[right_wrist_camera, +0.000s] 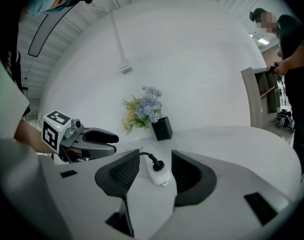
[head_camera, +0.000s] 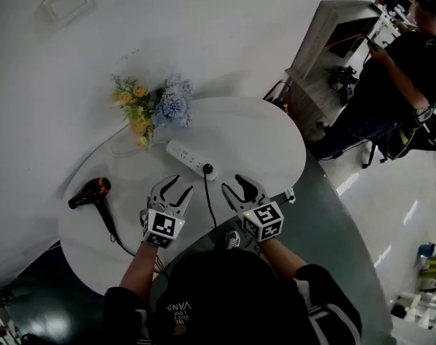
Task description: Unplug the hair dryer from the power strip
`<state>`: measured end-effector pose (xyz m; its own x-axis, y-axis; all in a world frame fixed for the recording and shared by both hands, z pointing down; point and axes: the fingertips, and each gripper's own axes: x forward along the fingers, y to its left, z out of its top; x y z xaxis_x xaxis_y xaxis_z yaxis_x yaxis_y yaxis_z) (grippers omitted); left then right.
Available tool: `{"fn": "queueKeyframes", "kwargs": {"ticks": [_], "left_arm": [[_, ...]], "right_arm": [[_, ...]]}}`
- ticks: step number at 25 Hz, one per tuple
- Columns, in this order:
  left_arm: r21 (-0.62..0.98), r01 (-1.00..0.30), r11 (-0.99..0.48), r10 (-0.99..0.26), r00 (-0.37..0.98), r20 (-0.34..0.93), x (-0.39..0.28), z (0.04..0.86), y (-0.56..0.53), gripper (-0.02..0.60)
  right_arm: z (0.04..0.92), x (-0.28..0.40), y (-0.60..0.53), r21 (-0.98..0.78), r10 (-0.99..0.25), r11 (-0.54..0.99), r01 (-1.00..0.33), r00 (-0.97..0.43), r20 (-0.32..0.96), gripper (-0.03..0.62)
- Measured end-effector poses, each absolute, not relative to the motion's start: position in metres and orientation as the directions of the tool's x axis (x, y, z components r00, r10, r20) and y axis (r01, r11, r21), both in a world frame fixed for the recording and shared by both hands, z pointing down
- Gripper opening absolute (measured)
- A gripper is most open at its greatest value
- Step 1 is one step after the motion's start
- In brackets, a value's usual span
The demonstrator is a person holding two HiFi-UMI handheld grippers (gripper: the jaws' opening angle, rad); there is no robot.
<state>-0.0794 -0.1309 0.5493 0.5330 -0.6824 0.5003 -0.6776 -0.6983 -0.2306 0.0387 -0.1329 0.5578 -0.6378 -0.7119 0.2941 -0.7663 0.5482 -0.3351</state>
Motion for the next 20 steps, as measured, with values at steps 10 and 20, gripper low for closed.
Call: {"fn": "queueKeyframes", "kwargs": {"ticks": [10,20], "left_arm": [[-0.304,-0.537,-0.787,-0.597,0.537,0.596,-0.079,0.574,-0.157,0.21],[-0.338,-0.372,-0.865,-0.498,0.545,0.675,-0.068,0.607,-0.173,0.213]], "right_arm": [[0.572,0.02,-0.158,-0.267,-0.657,0.63,-0.729,-0.684,0.317,0.184],[0.597,0.001,-0.169,-0.206,-0.598,0.695,-0.689,-0.713,0.366,0.185]]}}
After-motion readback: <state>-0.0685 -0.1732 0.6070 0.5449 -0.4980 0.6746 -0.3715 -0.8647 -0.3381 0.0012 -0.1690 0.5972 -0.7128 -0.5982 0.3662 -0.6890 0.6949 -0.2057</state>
